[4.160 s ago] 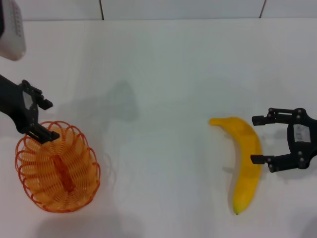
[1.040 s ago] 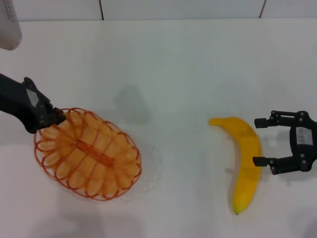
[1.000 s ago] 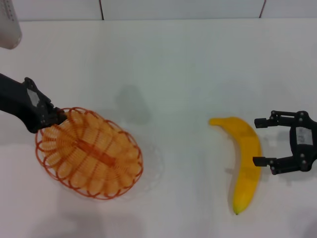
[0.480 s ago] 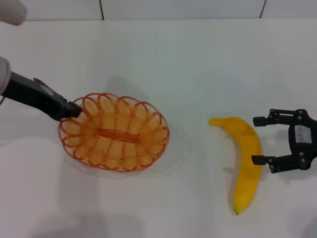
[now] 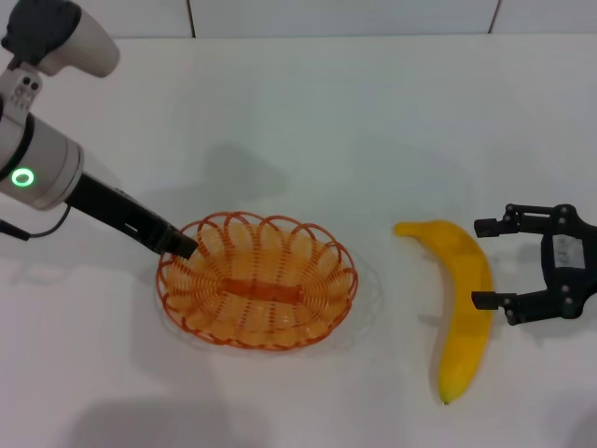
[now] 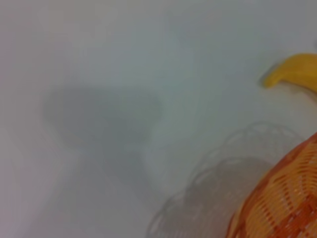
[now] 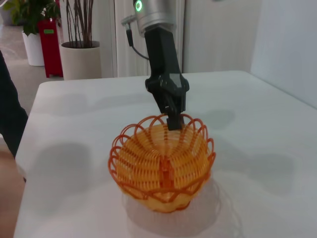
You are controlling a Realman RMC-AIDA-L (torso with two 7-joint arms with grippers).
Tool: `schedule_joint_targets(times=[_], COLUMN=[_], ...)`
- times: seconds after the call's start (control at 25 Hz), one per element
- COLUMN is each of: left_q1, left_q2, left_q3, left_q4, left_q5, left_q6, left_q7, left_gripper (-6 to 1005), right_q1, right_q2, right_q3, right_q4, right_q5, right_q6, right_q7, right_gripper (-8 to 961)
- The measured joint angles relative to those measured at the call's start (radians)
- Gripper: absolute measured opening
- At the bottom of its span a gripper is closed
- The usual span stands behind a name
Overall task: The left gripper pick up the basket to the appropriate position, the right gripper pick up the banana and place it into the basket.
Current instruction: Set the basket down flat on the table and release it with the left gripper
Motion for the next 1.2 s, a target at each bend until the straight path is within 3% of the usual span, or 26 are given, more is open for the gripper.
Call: schedule_joint_targets(times=[0.52, 1.16, 1.2], left_q1=[-0.049, -0.066, -0.066], left_q2=[0.009, 0.005, 0.005], left_q3=[-0.010, 0.002, 0.002], left_q4=[-0.147, -0.160, -0.160], left_q5=[0.009, 0.077, 0.077], left_q6=[-0.073, -0.096, -0.099], left_q7=[-0.027, -0.064, -0.064], left_gripper=[78, 89, 124], right_q1=[0.000, 0.005, 0.006], right_q2=[0.002, 0.003, 0.003], right_q3=[0.000, 0.000, 0.000], right_q4=[0.000, 0.000, 0.000], right_q5=[0.011, 0.011, 0.011], right_q6=[-0.001, -0.001, -0.001], right_q7=[0.000, 0.000, 0.000], right_gripper=[882, 881, 881])
